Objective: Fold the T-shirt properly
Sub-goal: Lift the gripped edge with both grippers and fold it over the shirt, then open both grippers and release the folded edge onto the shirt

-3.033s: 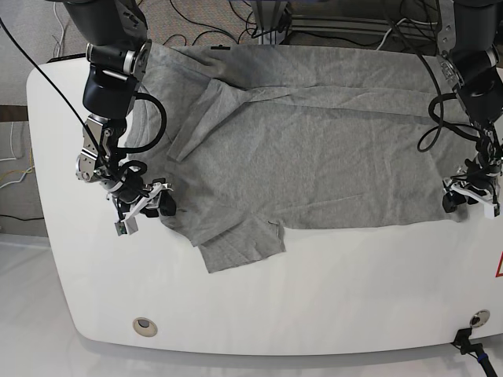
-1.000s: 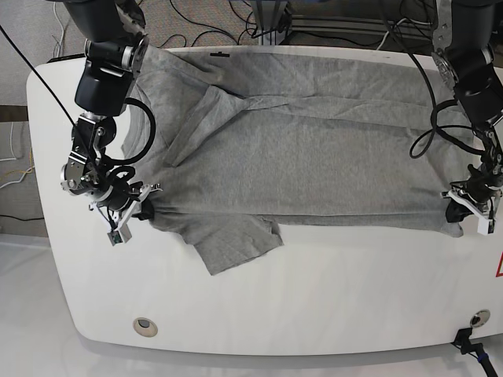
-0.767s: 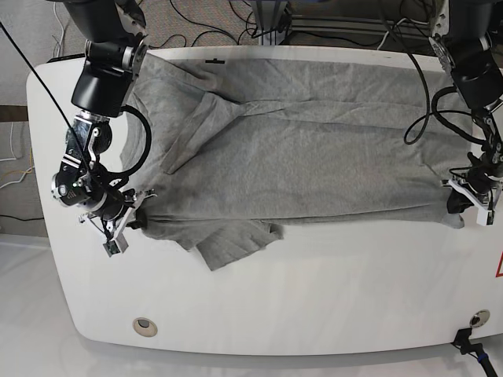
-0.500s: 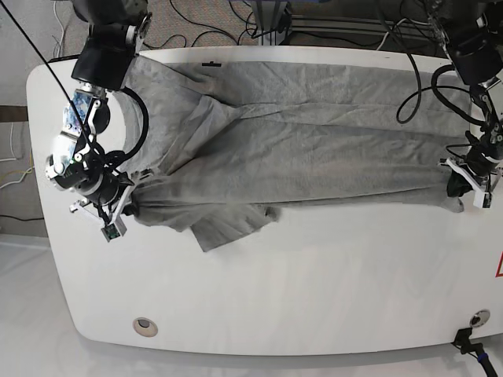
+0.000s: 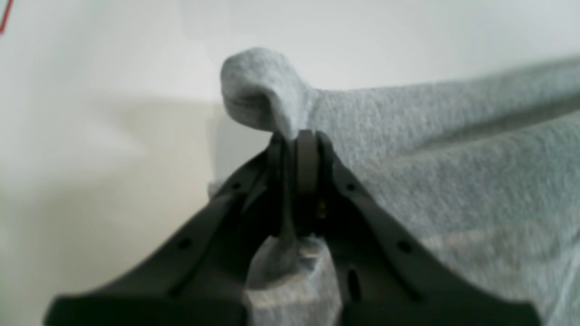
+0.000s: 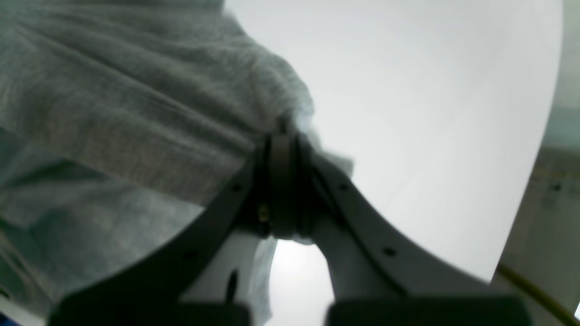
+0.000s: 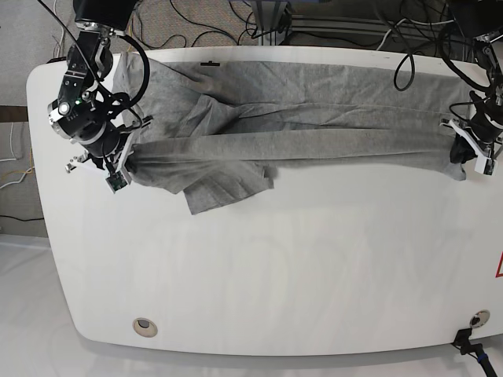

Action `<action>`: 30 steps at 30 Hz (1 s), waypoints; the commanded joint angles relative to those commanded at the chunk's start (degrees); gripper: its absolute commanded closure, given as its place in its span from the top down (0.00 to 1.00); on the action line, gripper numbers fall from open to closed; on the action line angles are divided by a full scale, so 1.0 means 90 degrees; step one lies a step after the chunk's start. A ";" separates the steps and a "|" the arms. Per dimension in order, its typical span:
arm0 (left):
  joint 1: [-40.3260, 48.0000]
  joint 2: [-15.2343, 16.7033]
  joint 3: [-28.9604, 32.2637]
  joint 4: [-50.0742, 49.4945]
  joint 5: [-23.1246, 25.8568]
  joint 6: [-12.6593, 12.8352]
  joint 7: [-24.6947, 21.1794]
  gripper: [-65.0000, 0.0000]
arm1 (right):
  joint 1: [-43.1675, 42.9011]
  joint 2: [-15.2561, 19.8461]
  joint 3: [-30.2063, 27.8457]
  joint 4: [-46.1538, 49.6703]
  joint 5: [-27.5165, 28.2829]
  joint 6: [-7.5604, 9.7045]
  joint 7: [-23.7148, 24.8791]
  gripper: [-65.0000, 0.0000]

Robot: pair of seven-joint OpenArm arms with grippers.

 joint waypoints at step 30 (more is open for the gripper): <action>0.1241 -0.0137 0.0000 -0.0039 0.0606 0.0000 0.0000 0.07 | -0.1309 -0.0283 0.0381 0.0137 -0.0039 0.0000 -0.0674 0.17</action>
